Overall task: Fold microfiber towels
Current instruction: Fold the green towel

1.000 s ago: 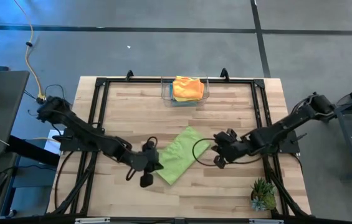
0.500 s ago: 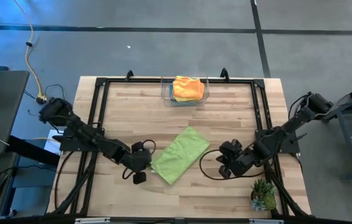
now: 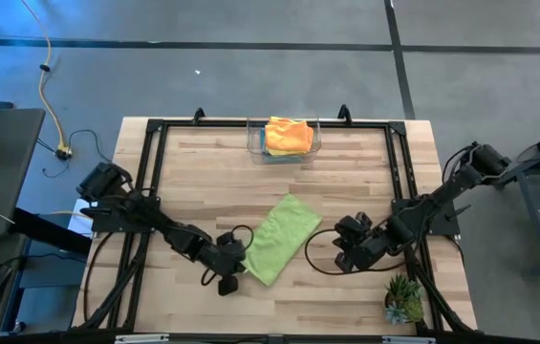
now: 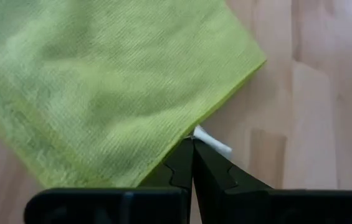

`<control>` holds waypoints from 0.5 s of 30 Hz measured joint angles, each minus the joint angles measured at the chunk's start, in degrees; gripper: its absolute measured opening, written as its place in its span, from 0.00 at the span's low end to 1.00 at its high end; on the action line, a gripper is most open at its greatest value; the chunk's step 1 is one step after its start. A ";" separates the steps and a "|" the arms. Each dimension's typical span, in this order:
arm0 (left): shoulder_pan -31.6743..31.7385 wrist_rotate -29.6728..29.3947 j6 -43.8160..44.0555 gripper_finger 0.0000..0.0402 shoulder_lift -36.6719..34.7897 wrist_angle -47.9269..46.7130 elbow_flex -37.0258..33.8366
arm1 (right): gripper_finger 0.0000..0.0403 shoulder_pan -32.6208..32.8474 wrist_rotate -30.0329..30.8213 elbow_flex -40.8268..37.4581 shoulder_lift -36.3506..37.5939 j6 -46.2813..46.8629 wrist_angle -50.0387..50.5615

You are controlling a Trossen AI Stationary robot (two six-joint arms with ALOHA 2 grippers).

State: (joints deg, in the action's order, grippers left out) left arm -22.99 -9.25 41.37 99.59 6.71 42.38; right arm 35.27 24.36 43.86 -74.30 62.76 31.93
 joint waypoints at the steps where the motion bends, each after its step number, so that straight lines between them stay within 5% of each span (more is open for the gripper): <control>1: 0.01 -0.03 -0.23 0.00 0.63 0.19 0.84 | 0.00 0.00 0.17 0.00 0.00 0.01 0.05; 7: 0.10 1.70 -5.09 0.00 2.40 -2.29 7.68 | 0.00 0.00 0.46 -0.02 0.53 -1.15 0.44; 15: -0.84 0.46 -7.29 0.00 -5.22 -16.80 10.55 | 0.00 1.20 0.01 0.00 1.29 0.43 -0.30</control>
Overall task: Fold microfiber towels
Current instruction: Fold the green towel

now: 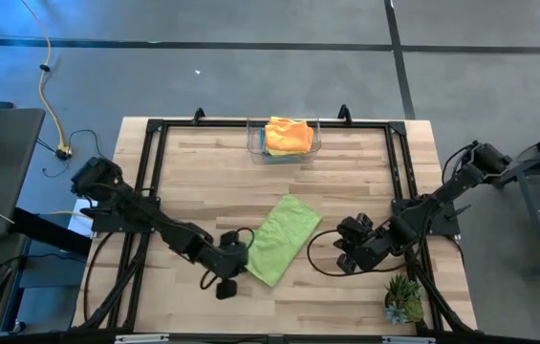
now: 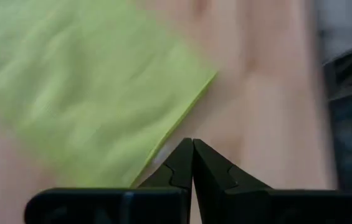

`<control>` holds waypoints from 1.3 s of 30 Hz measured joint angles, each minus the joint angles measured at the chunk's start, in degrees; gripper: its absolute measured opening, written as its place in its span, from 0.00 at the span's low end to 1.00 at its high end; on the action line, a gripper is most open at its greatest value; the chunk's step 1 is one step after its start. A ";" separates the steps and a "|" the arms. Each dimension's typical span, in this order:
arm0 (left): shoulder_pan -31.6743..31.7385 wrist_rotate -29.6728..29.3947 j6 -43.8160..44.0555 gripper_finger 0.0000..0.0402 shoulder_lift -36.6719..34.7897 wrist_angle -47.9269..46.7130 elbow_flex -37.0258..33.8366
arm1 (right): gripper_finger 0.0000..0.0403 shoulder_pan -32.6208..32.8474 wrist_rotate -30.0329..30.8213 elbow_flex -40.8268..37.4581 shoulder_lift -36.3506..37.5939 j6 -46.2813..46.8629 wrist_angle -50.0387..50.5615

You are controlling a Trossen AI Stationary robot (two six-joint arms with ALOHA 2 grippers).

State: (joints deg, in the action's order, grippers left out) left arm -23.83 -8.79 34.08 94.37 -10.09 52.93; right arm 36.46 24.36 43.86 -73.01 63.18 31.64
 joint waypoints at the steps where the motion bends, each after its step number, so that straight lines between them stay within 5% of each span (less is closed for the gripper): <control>1: -0.30 -1.04 0.27 0.00 -0.77 -3.47 -0.21 | 0.00 0.14 0.04 0.00 -0.02 0.06 -0.67; 7: 0.38 -6.85 6.51 0.00 -0.17 -12.70 -2.03 | 0.00 1.43 1.40 0.00 -0.07 1.97 -0.87; 27: 2.42 -2.13 9.67 0.00 8.31 14.60 -4.57 | 0.00 1.43 2.16 0.00 -0.09 0.85 -0.72; 39: 2.10 0.82 -1.56 0.00 6.10 8.32 2.93 | 0.00 1.43 1.68 0.00 -0.11 -0.18 -0.89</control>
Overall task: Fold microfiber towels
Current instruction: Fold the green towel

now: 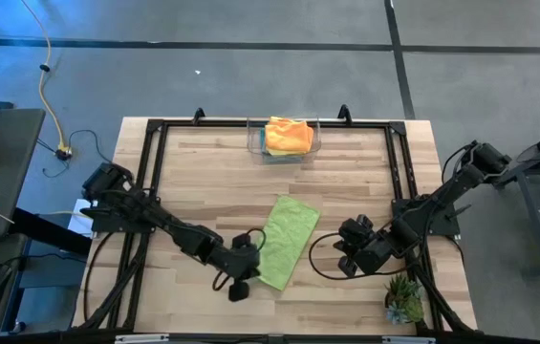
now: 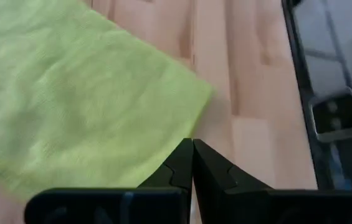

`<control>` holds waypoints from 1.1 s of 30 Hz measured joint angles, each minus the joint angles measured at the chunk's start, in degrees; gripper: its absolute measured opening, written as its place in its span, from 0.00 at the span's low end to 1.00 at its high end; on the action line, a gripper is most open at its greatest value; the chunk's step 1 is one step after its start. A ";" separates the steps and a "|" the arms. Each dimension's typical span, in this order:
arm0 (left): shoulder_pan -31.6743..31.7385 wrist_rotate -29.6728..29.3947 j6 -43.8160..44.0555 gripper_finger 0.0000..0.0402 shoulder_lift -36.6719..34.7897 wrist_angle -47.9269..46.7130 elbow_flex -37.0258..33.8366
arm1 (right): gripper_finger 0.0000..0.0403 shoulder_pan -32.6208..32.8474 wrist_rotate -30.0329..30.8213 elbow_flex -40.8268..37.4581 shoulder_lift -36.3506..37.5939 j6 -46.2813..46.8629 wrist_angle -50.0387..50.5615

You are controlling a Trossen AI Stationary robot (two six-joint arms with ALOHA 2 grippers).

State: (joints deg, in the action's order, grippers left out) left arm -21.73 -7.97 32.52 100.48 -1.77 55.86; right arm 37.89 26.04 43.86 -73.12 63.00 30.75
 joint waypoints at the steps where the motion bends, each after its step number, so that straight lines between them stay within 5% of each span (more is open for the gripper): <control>1: -0.26 0.01 -1.08 0.00 -1.07 -1.18 -0.12 | 0.00 0.00 0.00 0.00 0.00 0.05 -0.05; 9: -2.94 -0.68 -8.00 0.05 -4.04 -7.63 -0.18 | 0.00 -0.16 0.61 0.00 0.00 -0.26 -0.53; 24: -4.10 -7.47 -13.90 0.44 3.34 -5.70 -0.10 | 0.00 -0.37 0.85 0.00 0.00 -0.47 -0.13; 33: -4.12 -9.87 -14.76 0.42 6.33 -6.91 -0.11 | 0.00 -0.37 0.85 0.00 0.00 -0.46 -0.12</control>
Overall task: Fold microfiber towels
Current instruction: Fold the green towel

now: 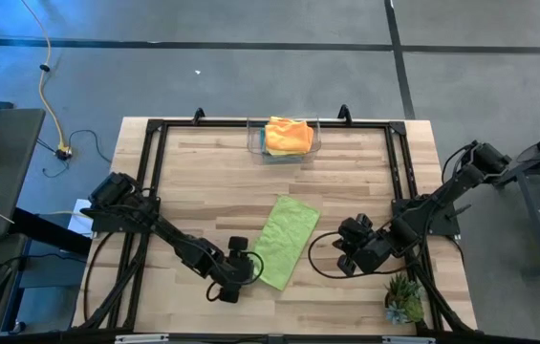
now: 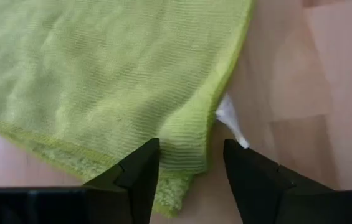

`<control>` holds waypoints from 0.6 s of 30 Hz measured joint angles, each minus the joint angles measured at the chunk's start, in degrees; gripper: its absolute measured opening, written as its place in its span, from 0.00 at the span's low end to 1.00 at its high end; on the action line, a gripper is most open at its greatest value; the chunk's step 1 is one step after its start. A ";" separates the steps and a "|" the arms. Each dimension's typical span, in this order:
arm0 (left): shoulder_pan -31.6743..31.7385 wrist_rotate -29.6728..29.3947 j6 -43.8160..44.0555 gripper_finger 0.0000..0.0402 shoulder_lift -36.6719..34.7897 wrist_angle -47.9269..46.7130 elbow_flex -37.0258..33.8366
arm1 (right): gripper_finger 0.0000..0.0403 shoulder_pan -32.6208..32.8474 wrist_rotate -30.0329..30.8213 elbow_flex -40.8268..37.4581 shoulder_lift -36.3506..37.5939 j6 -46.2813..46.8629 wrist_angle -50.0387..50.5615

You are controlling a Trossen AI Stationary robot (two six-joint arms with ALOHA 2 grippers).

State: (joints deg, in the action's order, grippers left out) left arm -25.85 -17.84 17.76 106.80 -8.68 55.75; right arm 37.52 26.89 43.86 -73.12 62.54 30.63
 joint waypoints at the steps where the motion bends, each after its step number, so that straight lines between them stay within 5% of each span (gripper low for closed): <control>1: 0.00 -0.89 0.38 0.41 0.00 -0.17 0.00 | 0.00 0.00 0.00 0.00 0.00 0.06 -0.02; 18: -0.02 -4.69 0.21 0.01 -1.38 -14.72 5.43 | 0.00 0.00 -0.27 0.00 0.00 0.21 0.19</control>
State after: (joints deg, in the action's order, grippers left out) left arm -25.87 -22.53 17.97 105.43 -23.41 61.18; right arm 37.52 26.63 43.86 -73.12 62.76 30.82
